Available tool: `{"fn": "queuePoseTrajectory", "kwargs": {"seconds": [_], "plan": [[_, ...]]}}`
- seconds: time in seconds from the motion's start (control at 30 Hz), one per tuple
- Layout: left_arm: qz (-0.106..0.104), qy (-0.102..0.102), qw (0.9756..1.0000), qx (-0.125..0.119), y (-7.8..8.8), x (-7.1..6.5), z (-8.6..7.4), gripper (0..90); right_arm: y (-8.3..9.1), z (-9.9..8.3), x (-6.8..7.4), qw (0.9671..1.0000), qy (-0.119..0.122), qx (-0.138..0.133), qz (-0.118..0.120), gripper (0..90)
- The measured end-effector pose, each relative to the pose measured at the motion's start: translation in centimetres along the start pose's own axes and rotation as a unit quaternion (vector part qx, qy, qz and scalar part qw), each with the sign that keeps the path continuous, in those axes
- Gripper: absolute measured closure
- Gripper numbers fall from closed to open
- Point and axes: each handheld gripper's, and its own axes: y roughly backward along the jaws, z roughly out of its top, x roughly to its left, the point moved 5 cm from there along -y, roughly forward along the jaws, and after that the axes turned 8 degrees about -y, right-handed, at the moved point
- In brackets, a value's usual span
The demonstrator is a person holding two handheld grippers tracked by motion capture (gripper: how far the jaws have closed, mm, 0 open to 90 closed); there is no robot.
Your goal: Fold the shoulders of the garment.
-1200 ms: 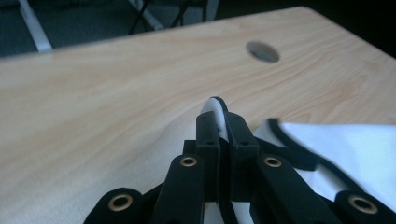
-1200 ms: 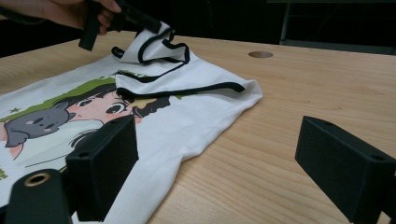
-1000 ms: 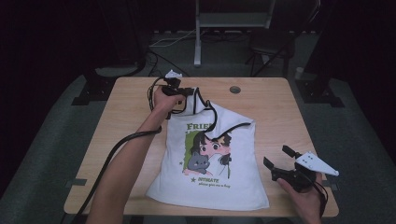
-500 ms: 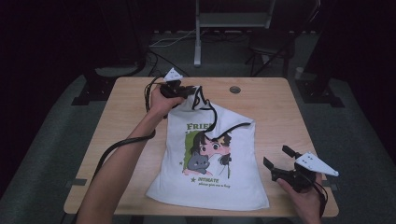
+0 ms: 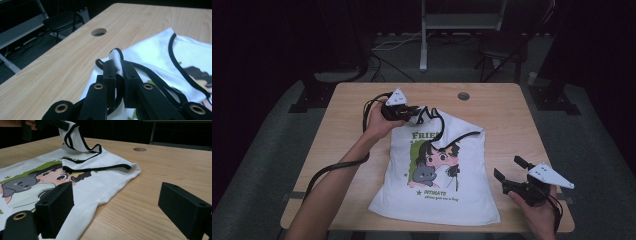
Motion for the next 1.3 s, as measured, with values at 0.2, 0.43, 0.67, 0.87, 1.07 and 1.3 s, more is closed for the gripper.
{"fn": "queuePoseTrajectory", "kwargs": {"seconds": [0.2,0.43,0.67,0.87,1.07,1.3], "plan": [[-0.009,-0.042,0.9987,0.026,-0.2,-1.5,-1.1,83.3,0.0,0.0,0.0,1.0000,0.000,-0.001,0.001,12.6],[-0.022,-0.058,0.9974,0.037,-0.2,-3.2,-2.3,83.3,0.0,0.0,0.0,1.0000,0.002,-0.002,0.001,12.6],[-0.036,-0.086,0.9940,0.058,-0.2,-4.9,-3.6,82.9,0.0,0.0,0.0,1.0000,0.004,-0.001,0.001,12.7],[-0.042,-0.109,0.9904,0.075,-0.5,-6.0,-4.3,82.6,0.0,0.0,0.0,1.0000,0.004,-0.001,0.000,12.6],[-0.044,-0.122,0.9877,0.087,-0.8,-6.4,-4.6,82.3,0.0,0.0,0.0,1.0000,0.004,-0.001,0.000,12.6],[-0.048,-0.128,0.9865,0.090,-1.0,-6.8,-4.6,81.8,0.0,0.0,0.0,1.0000,0.005,-0.001,-0.001,12.6]]}}
